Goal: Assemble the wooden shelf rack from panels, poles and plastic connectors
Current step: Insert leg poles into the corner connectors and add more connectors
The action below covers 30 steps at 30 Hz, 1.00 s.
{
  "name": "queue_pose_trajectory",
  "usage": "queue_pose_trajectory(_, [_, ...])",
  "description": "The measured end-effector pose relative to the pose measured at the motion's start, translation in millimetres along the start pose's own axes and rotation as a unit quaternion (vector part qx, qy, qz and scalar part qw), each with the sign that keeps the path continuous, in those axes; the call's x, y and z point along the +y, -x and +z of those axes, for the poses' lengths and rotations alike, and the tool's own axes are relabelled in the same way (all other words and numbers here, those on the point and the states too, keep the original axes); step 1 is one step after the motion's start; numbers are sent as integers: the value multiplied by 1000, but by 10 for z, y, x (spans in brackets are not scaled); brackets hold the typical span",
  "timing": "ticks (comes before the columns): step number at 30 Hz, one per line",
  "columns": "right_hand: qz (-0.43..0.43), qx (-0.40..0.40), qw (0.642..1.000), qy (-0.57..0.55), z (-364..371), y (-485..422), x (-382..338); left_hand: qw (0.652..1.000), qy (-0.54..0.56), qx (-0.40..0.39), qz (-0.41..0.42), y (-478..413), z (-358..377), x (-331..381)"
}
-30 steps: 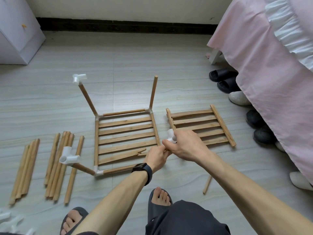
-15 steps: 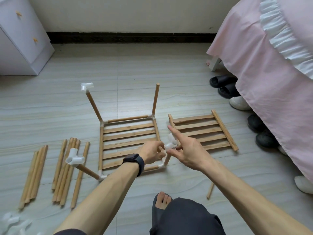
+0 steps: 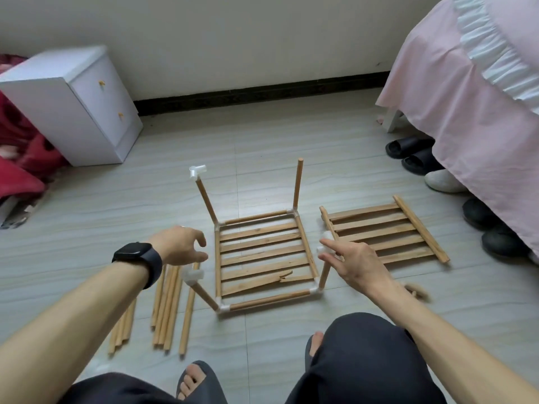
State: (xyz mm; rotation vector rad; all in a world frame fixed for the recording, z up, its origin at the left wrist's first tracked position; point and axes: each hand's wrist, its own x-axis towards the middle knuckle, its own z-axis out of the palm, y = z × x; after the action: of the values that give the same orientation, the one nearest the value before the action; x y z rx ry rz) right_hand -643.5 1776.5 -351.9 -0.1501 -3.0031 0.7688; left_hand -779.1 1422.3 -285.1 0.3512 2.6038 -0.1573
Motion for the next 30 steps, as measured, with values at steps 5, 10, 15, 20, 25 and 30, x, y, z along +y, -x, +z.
queue_pose_trajectory(5, [7,3,999,38,55,38,-67,988,138,-66,-5,251,357,-335])
queue_pose_trajectory(10, [-45,56,981,177,121,-5,-453,979,195,64,19,435,676,-314])
queue_pose_trajectory(15, [-194,-6,972,129,265,-345,-1443,963,246,106,9,524,933,-412])
queue_pose_trajectory(20, [-357,-120,914,149,705,-649,-2323,936,328,100,-79,649,1399,-954])
queue_pose_trajectory(25, [-413,-174,875,181,1322,-735,-2627,905,356,17,-231,847,2335,-1524])
queue_pose_trajectory(30, [-407,-186,869,214,1664,-695,-2473,890,334,-93,-296,935,3137,-1641])
